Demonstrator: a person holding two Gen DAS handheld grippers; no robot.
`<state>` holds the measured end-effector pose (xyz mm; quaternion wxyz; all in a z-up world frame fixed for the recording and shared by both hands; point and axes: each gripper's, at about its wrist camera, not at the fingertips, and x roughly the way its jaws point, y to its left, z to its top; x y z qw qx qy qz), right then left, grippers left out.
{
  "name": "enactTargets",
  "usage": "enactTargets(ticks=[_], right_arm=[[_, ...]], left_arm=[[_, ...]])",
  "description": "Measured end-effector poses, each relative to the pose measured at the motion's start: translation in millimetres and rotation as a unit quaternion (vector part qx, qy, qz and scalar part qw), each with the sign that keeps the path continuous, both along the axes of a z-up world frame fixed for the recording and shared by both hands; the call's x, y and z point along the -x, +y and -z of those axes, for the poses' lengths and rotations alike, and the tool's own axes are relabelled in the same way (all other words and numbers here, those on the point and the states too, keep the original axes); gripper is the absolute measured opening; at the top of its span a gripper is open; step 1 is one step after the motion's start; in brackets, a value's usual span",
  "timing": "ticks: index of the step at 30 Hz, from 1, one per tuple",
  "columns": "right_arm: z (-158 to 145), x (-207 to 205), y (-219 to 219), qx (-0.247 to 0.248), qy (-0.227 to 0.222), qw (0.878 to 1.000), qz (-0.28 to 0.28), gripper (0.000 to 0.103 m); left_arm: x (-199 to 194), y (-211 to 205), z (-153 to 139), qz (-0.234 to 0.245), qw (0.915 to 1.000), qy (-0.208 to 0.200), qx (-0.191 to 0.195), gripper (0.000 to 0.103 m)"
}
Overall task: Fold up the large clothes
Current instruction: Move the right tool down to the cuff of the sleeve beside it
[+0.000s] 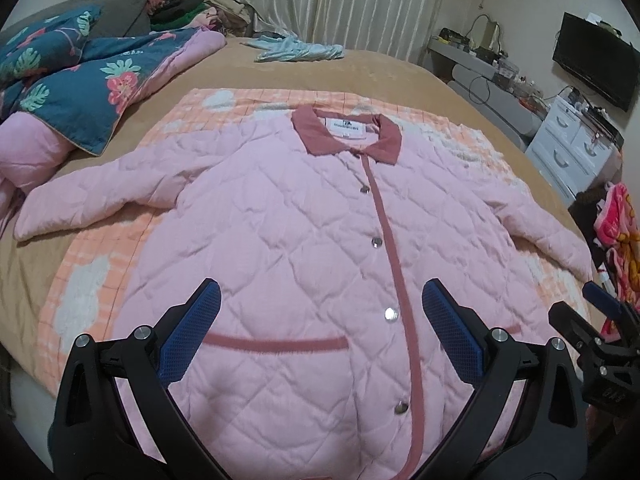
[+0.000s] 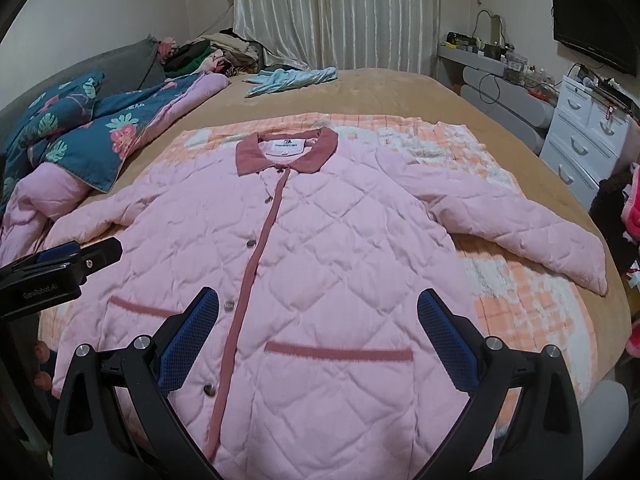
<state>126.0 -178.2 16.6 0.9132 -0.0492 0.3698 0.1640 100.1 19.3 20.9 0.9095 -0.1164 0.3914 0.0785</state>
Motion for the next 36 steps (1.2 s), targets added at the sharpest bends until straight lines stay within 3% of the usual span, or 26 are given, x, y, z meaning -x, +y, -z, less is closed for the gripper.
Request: enactTargets(ticks=[19, 36], right_arm=[[-28.6, -75.1, -9.5, -0.038, -0.011, 0.999, 0.027, 0.099], [-35.7, -157.4, -74.3, -0.072, -0.028, 0.989, 0.124, 0.099]], left_arm=[[-74.0, -0.3, -18.5, -0.002, 0.9999, -0.007, 0.011, 0.094], [-151.9, -24.0, -13.9, 0.014, 0.9999, 0.006, 0.008, 0.094]])
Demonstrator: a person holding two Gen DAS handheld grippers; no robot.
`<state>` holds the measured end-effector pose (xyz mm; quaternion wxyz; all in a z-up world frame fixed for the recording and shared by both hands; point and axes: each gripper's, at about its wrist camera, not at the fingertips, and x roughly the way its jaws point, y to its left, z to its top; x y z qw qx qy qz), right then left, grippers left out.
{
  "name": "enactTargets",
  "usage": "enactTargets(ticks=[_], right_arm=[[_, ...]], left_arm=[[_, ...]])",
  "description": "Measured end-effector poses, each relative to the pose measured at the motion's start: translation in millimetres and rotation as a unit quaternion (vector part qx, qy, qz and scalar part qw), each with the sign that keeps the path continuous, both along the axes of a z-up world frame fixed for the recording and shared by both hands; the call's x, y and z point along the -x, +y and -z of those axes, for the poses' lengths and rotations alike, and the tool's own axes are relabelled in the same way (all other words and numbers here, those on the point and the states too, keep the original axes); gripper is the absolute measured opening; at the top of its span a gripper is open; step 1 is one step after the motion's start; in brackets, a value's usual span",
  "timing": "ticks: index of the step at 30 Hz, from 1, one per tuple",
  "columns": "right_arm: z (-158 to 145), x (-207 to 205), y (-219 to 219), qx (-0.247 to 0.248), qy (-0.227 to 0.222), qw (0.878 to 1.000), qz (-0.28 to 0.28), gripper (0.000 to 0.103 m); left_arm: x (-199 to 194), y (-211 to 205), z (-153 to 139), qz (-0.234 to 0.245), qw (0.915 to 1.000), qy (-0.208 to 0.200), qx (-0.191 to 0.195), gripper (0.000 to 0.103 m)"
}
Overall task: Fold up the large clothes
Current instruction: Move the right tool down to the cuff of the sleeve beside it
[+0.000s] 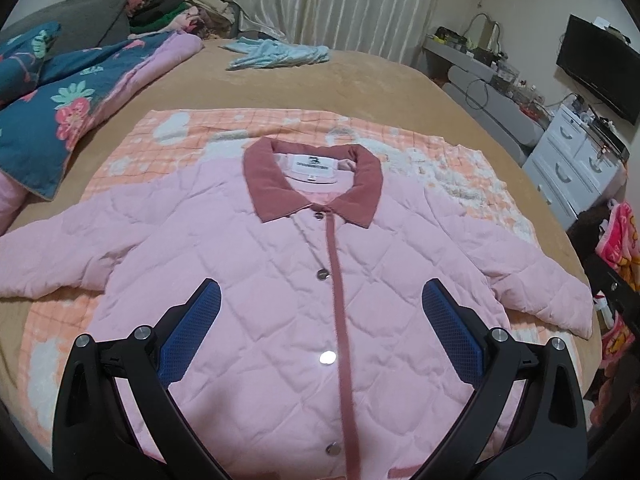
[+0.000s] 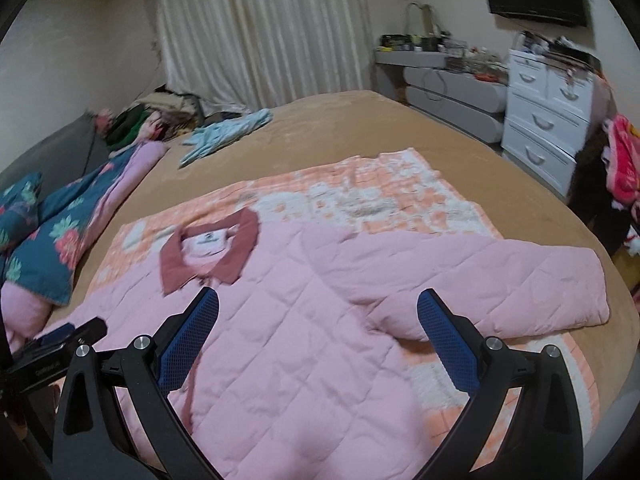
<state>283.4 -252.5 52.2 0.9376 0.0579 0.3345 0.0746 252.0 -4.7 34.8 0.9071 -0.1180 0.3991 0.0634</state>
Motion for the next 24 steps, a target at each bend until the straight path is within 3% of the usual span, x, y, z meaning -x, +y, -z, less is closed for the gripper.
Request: enactTargets(ticks=[11, 24], right_arm=[[38.2, -37.4, -82.6, -0.033, 0.025, 0.993, 0.115, 0.099], [97.5, -56.5, -201.4, -0.072, 0.067, 0.956, 0.276, 0.099]], left_arm=[[-49.8, -26.7, 22.7, 0.020, 0.9996, 0.022, -0.002, 0.095], [-88.6, -62.2, 78.6, 0.045, 0.9967, 0.068, -0.008, 0.094]])
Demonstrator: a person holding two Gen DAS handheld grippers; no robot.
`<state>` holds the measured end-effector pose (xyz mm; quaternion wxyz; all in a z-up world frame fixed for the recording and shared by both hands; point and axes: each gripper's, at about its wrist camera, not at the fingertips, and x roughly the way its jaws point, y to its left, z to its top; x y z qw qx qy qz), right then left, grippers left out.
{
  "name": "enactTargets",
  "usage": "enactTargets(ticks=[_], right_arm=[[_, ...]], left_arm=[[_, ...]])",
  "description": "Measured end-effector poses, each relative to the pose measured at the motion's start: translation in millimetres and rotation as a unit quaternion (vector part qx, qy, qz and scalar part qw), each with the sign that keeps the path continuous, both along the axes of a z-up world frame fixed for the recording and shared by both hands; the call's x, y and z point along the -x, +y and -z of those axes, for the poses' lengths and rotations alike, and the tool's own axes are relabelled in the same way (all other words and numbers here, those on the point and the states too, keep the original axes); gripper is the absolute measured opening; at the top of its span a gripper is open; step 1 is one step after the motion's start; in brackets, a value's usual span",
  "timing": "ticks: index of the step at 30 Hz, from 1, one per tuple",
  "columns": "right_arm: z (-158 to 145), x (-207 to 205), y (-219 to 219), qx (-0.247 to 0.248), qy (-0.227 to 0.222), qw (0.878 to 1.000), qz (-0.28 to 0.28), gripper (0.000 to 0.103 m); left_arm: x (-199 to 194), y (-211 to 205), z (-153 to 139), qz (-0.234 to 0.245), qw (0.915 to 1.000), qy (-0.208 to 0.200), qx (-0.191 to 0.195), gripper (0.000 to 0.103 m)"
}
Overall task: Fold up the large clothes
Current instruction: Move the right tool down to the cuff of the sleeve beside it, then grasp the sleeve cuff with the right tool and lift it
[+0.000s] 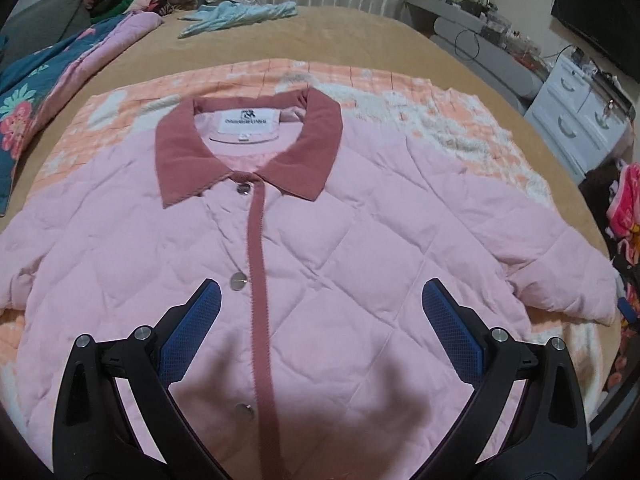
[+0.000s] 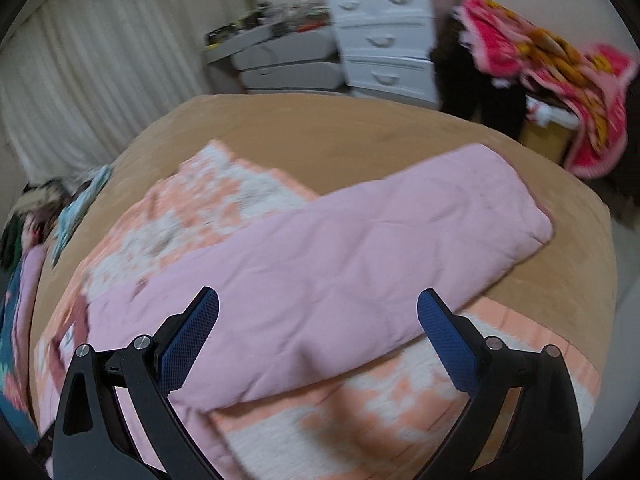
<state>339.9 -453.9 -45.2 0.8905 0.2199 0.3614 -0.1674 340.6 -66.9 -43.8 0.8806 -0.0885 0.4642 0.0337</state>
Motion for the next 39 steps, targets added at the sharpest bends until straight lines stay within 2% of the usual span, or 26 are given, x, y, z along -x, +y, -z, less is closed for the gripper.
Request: enactTargets(ticks=[7, 18, 25, 27, 29, 30, 32, 35, 39], right_arm=[[27.9, 5.2, -59.3, -0.055, 0.017, 0.995, 0.080, 0.099], [77.0, 0.5, -125.1, -0.141, 0.040, 0.974, 0.170, 0.099], [91.8, -8.3, -155.9, -0.173, 0.001, 0.965, 0.196, 0.098], [90.1, -7.7, -158.5, -0.170, -0.012, 0.965, 0.199, 0.089], [86.9, -3.9, -160.6, -0.166, -0.032, 0.965, 0.198, 0.056], [86.2, -2.8, -162.5, -0.170, -0.040, 0.966, 0.193, 0.053], [80.1, -1.8, -162.2, -0.169, -0.059, 0.968, 0.177, 0.039], [55.3, -5.0, -148.4, -0.133, -0.095, 0.977, 0.139, 0.029], [14.8, -4.9, -121.4, -0.097, -0.146, 0.982, 0.068, 0.026]], left_arm=[[-17.5, -13.0, 20.4, 0.008, 0.9999, 0.011, -0.009, 0.094], [-40.4, -20.0, 32.9, 0.012, 0.9996, 0.020, -0.015, 0.095], [-46.0, -12.4, 31.1, 0.005, 0.9997, 0.018, -0.016, 0.094], [-46.8, -8.7, 30.1, 0.005, 0.9997, 0.018, -0.015, 0.094], [-47.6, -4.9, 28.4, 0.007, 0.9997, 0.018, -0.013, 0.094], [-47.5, -2.1, 26.3, 0.005, 0.9998, 0.016, -0.012, 0.094], [-46.8, 2.2, 22.0, 0.001, 0.9999, 0.010, -0.010, 0.095], [-44.5, 8.1, 12.6, -0.001, 1.0000, 0.002, -0.006, 0.094], [-37.2, 14.9, -4.9, 0.001, 0.9999, -0.012, -0.006, 0.094]])
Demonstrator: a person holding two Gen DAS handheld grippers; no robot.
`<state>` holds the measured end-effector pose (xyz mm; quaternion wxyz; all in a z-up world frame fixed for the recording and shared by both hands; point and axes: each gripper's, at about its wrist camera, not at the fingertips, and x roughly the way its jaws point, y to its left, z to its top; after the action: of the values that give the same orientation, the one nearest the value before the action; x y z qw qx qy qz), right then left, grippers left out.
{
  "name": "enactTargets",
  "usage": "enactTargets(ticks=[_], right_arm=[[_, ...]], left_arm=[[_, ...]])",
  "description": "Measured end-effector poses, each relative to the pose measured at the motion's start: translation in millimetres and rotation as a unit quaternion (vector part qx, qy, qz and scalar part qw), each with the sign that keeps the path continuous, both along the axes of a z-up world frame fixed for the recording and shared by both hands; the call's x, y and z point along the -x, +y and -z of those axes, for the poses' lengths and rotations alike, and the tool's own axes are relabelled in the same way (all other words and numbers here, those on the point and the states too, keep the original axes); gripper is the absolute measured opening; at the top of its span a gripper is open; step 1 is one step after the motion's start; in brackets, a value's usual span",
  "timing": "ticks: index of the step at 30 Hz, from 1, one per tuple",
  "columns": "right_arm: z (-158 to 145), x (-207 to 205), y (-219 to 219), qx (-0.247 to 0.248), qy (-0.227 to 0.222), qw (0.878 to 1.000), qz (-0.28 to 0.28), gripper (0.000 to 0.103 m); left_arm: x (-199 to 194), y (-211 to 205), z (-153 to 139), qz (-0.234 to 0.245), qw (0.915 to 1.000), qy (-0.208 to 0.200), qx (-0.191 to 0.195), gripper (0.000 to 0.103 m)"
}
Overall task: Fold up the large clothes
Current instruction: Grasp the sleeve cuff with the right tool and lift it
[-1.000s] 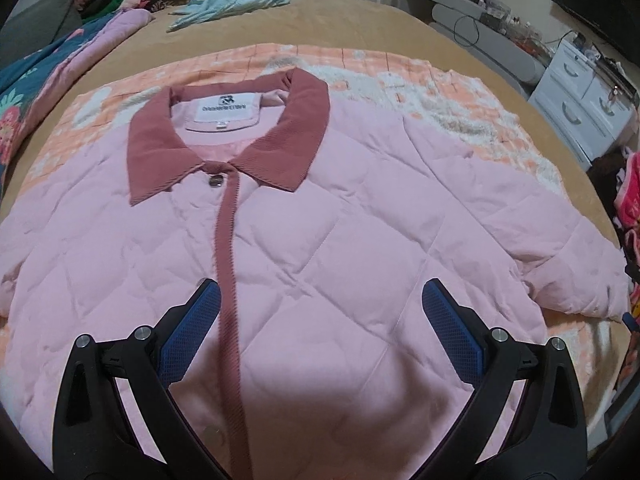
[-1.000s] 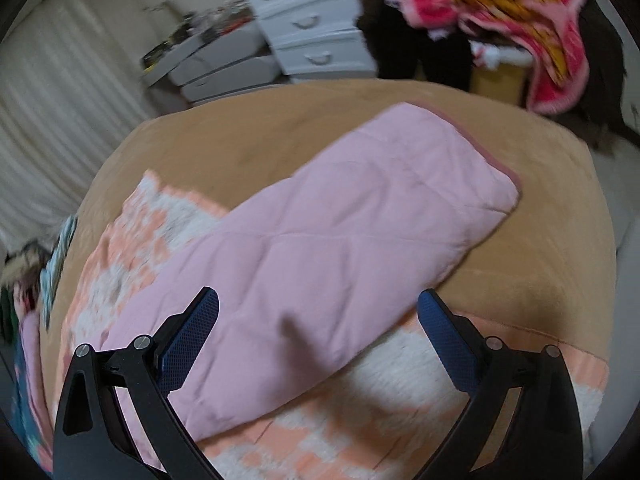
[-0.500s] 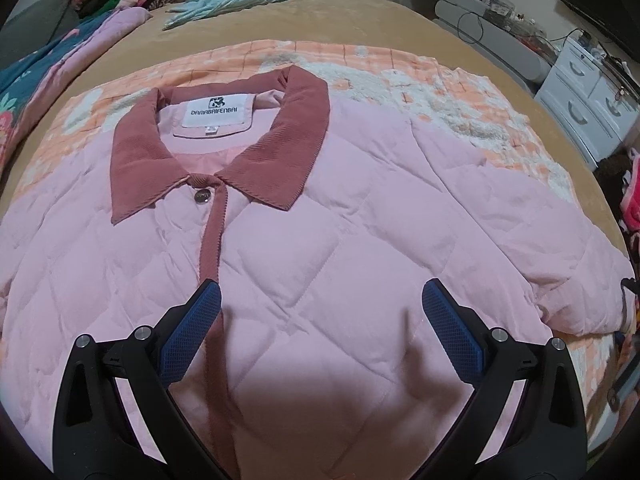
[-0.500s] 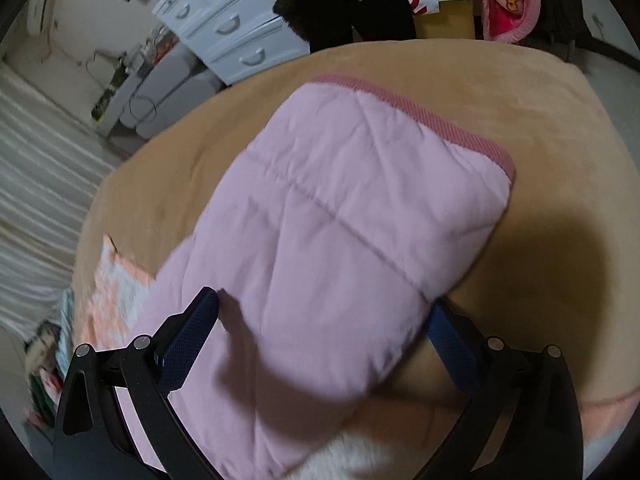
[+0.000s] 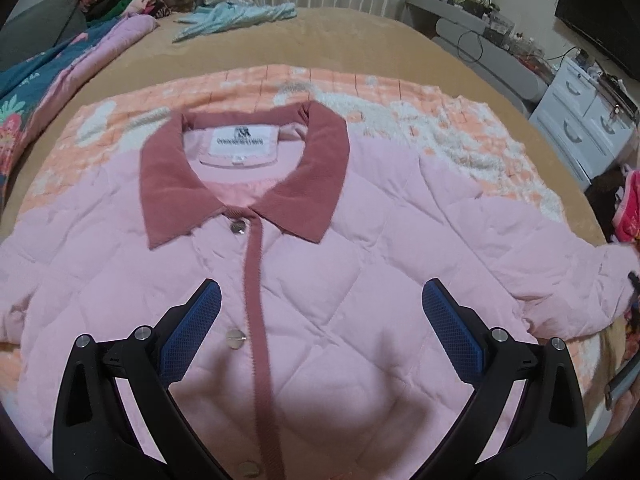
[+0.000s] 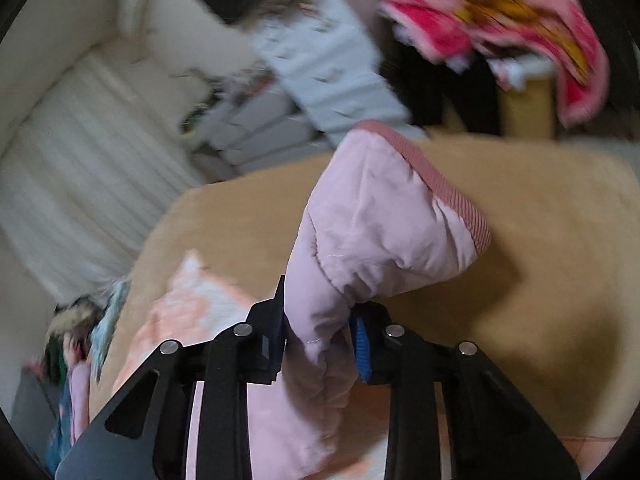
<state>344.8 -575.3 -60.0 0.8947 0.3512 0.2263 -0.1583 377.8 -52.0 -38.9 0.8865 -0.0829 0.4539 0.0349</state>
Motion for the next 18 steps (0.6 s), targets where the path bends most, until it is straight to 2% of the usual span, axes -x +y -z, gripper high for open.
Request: enactTargets(ticks=[4, 8, 18], right_arm=[[-55.1, -1.7, 40.5, 0.070, -0.047, 0.995, -0.061, 0.025], [-94.6, -0.8, 75.1, 0.128, -0.063, 0.985, -0.094, 0.025], [-173.4, -11.1, 176.7, 0.199, -0.094, 0.957, -0.187, 0.025]], left_arm=[[6.2, 8.3, -14.9, 0.003, 1.0000, -0.006, -0.002, 0.094], [9.9, 19.6, -35.0, 0.000, 0.9998, -0.020, -0.003, 0.095], [22.9, 42.5, -91.6, 0.001, 0.9980, -0.060, 0.023, 0.094]])
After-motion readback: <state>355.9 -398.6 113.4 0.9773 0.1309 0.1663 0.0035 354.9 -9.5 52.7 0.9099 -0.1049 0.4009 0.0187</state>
